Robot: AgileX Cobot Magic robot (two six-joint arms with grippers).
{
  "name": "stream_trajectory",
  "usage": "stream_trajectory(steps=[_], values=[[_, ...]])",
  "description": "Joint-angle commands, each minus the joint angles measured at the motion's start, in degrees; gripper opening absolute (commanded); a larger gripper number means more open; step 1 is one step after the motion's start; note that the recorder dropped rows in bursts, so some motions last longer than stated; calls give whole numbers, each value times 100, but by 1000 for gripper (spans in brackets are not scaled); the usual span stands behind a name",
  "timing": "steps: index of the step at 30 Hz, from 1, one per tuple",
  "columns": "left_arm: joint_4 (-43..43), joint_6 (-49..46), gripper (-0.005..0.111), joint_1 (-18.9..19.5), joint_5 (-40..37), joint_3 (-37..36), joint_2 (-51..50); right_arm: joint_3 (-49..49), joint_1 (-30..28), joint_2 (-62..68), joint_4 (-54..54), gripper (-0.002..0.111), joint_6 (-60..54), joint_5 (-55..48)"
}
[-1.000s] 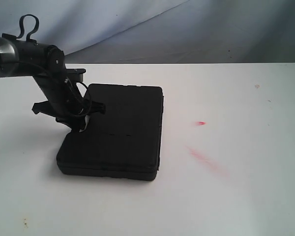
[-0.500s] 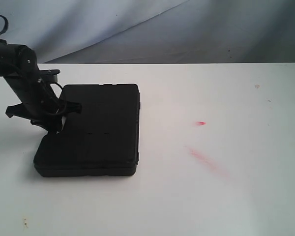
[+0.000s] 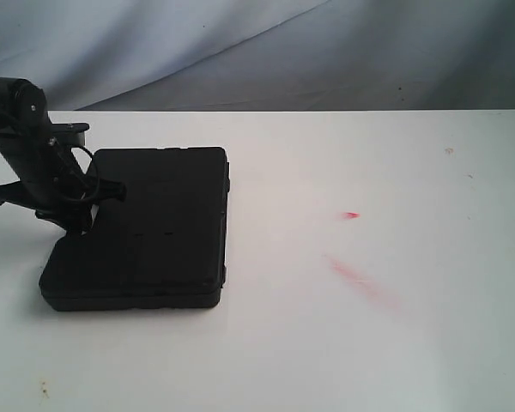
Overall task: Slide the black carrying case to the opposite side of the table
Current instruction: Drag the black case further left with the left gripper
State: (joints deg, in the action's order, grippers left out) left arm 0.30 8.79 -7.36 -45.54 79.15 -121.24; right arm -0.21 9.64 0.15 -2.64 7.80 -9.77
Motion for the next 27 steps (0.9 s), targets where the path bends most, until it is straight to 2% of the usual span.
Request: stream_trajectory(steps=[1,6,20,23,27], values=[[195,-168,0,63,-72,-88,-2,21,-42,-15,0,0,-31,6],[176,-340,0,342,-123,-88,-2,21,-42,-15,0,0,-31,6],[154,-283,2,344,-130,-88,-2,21,-42,-15,0,0,-31,6],[154,-283,10,344,-141,-88,-2,21,-42,-15,0,0,-31,6],[154,-283,30,344,-195,-88,-2,21,-42,-15,0,0,-31,6]])
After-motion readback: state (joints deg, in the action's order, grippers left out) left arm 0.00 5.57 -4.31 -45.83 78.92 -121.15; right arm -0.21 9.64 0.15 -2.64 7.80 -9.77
